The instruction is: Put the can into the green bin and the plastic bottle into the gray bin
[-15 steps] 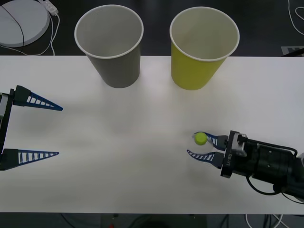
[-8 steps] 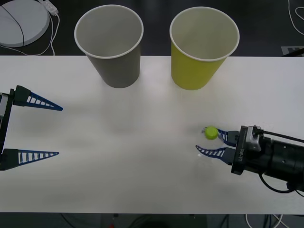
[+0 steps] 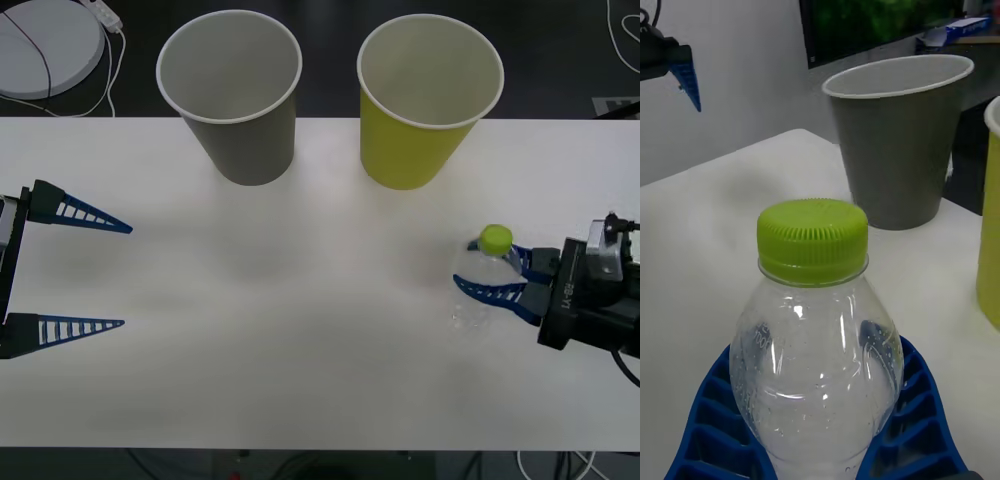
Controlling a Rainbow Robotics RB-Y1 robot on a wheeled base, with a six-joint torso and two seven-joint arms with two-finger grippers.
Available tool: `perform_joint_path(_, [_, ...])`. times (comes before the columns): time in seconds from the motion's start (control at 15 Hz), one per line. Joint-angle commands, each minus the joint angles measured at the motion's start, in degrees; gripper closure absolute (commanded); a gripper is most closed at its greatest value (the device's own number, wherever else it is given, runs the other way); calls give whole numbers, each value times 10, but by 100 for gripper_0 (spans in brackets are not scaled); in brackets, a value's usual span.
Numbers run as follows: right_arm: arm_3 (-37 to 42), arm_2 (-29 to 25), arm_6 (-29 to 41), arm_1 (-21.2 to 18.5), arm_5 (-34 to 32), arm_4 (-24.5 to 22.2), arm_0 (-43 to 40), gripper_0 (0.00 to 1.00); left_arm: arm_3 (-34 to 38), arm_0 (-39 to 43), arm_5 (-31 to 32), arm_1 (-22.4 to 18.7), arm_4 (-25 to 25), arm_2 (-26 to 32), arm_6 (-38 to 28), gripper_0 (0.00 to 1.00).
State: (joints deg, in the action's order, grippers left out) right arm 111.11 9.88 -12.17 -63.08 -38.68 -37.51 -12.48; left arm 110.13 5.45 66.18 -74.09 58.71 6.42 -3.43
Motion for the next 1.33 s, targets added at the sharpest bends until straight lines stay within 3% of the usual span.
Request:
perform_joint_path(0.07, [21, -44, 64, -23, -1, 0, -10, 100, 0, 0, 0, 0, 0, 0, 0, 0])
perform_joint_path(0.53, [54, -141, 218, -67, -1, -26, -25, 100, 0, 0, 0, 0, 0, 0, 0, 0])
perform_joint_path(1.0, [183, -297, 440, -106, -1, -119, -94, 100, 0, 0, 0, 0, 0, 0, 0, 0])
perform_joint_path(1.33, [233, -329, 598, -136, -1, -188, -60, 100, 0, 0, 0, 0, 0, 0, 0, 0])
